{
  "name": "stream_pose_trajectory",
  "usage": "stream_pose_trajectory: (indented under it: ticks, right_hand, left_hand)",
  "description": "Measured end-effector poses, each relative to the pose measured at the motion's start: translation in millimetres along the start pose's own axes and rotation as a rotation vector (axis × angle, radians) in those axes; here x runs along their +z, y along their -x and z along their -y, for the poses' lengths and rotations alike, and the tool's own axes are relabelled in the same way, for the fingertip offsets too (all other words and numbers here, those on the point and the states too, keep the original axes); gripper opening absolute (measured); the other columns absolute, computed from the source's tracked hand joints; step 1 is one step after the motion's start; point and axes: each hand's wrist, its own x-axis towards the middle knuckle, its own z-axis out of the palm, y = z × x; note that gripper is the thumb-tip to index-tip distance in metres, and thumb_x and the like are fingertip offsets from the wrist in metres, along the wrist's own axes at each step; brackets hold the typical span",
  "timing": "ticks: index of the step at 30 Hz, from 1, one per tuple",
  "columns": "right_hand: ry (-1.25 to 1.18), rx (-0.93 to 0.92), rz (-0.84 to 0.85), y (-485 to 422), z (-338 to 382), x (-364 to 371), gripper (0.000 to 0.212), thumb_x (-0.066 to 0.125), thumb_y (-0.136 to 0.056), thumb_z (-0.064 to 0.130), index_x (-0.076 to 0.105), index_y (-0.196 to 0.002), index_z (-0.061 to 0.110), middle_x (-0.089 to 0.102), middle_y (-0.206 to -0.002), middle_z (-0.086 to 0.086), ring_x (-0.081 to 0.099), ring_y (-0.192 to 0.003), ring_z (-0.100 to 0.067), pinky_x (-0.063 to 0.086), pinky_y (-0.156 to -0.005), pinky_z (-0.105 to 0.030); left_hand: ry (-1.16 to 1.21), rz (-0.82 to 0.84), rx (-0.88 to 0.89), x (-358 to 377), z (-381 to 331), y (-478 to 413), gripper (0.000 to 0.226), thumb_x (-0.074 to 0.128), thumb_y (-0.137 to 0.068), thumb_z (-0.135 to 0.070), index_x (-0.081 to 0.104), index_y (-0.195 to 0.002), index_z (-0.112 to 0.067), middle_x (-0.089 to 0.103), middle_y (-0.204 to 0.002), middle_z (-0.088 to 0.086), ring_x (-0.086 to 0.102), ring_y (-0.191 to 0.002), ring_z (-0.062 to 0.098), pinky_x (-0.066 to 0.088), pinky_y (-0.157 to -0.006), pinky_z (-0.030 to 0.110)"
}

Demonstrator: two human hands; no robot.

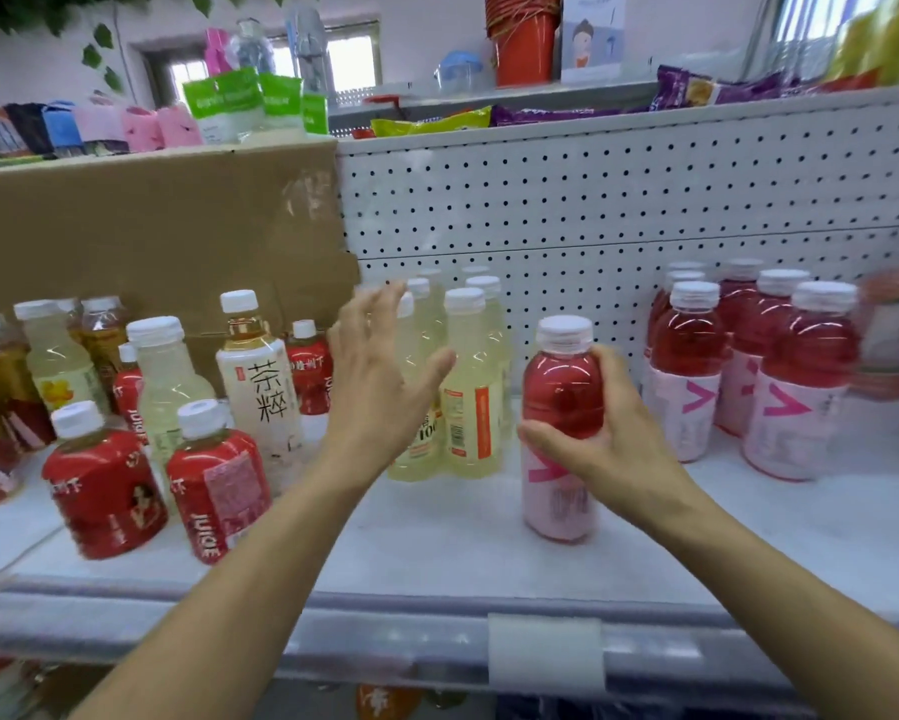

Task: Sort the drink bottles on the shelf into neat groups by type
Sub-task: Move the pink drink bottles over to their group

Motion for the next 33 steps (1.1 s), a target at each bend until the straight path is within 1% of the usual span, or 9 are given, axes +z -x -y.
stream_pose_trajectory:
  ticks: [3,7,11,15,20,23,27,31,33]
  right_hand:
    - [0.128,0.037,-0.132,0.6,-18.7,-28.9,0.078,0.084,-0.072,0.030,0.034,-0.131,0.036,0.062,-0.107,0.013,0.062,-0.091,0.001,0.047,-0.078,-0.020]
    - [0.225,0.067,-0.284,-4.6,-41.2,-54.6,0.089,0.082,-0.074,0.029,0.026,-0.144,0.029,0.049,-0.132,0.001,0.051,-0.120,-0.021,0.043,-0.103,-0.043]
    - [0.242,0.069,-0.282,-9.1,-50.2,-65.0,0.094,0.079,-0.080,0.027,0.019,-0.152,0.021,0.039,-0.145,-0.002,0.037,-0.133,-0.018,0.030,-0.111,-0.032]
    - [0.305,0.067,-0.348,-8.1,-51.4,-59.7,0.096,0.076,-0.082,0.028,0.014,-0.154,0.017,0.025,-0.153,-0.008,0.024,-0.142,-0.023,0.023,-0.119,-0.043]
    - [0.427,-0.337,-0.542,3.4,-26.4,-31.5,0.081,0.069,-0.084,0.017,0.024,-0.149,-0.001,0.023,-0.154,-0.022,0.019,-0.144,-0.028,0.016,-0.120,-0.044]
    - [0.375,-0.457,-0.373,4.2,-4.9,3.0,0.075,0.065,-0.080,0.017,0.033,-0.145,-0.001,0.032,-0.150,-0.021,0.026,-0.141,-0.028,0.019,-0.119,-0.039]
    - [0.309,-0.436,-0.113,0.3,12.4,58.6,0.071,0.065,-0.081,0.021,0.037,-0.145,0.007,0.039,-0.146,-0.011,0.035,-0.134,-0.026,0.017,-0.114,-0.015]
    - [0.231,-0.440,0.001,-4.3,36.4,119.1,0.061,0.063,-0.085,0.027,0.042,-0.141,0.013,0.045,-0.138,-0.001,0.039,-0.128,-0.014,0.033,-0.110,-0.033]
    - [0.156,-0.386,0.034,-8.3,50.1,141.2,0.055,0.064,-0.090,0.028,0.043,-0.140,0.017,0.046,-0.136,0.003,0.042,-0.128,-0.011,0.037,-0.109,-0.034]
  left_hand:
    - [0.021,0.079,-0.108,16.8,19.7,11.8,0.089,0.072,-0.087,-0.033,0.017,-0.156,-0.021,0.017,-0.157,0.003,0.018,-0.145,0.018,0.011,-0.113,0.024]
    - [0.018,0.092,-0.097,26.3,25.2,20.2,0.100,0.075,-0.087,-0.028,0.007,-0.159,-0.022,0.009,-0.162,0.001,0.013,-0.149,0.014,0.008,-0.114,0.023]
    - [-0.002,0.110,-0.146,27.8,24.5,26.3,0.101,0.072,-0.089,-0.029,-0.001,-0.159,-0.022,0.007,-0.164,0.000,0.010,-0.151,0.015,0.010,-0.118,0.027]
    - [-0.045,0.176,-0.178,23.6,21.1,37.1,0.097,0.069,-0.091,-0.032,0.001,-0.159,-0.018,-0.001,-0.166,0.000,0.002,-0.152,0.014,0.005,-0.119,0.028]
    - [-0.028,0.234,-0.163,7.0,17.5,55.3,0.091,0.065,-0.093,-0.038,0.004,-0.159,-0.022,-0.003,-0.166,-0.007,-0.001,-0.151,0.007,0.001,-0.116,0.022]
    - [-0.038,0.224,-0.147,-11.3,19.7,65.5,0.087,0.062,-0.093,-0.044,0.010,-0.159,-0.025,0.002,-0.165,-0.012,0.004,-0.149,0.003,0.003,-0.113,0.020]
    - [-0.063,0.193,-0.065,-46.9,31.6,70.8,0.077,0.061,-0.093,-0.042,0.020,-0.156,-0.026,0.012,-0.164,-0.010,0.007,-0.150,0.004,0.010,-0.121,0.027]
    - [-0.120,0.155,0.114,-95.4,61.9,71.4,0.065,0.065,-0.092,-0.033,0.036,-0.150,-0.023,0.029,-0.157,-0.007,0.022,-0.146,0.006,0.026,-0.121,0.033]
    - [-0.098,0.099,0.152,-118.3,73.7,67.0,0.060,0.066,-0.092,-0.030,0.042,-0.146,-0.022,0.035,-0.152,-0.007,0.026,-0.142,0.001,0.029,-0.117,0.024]
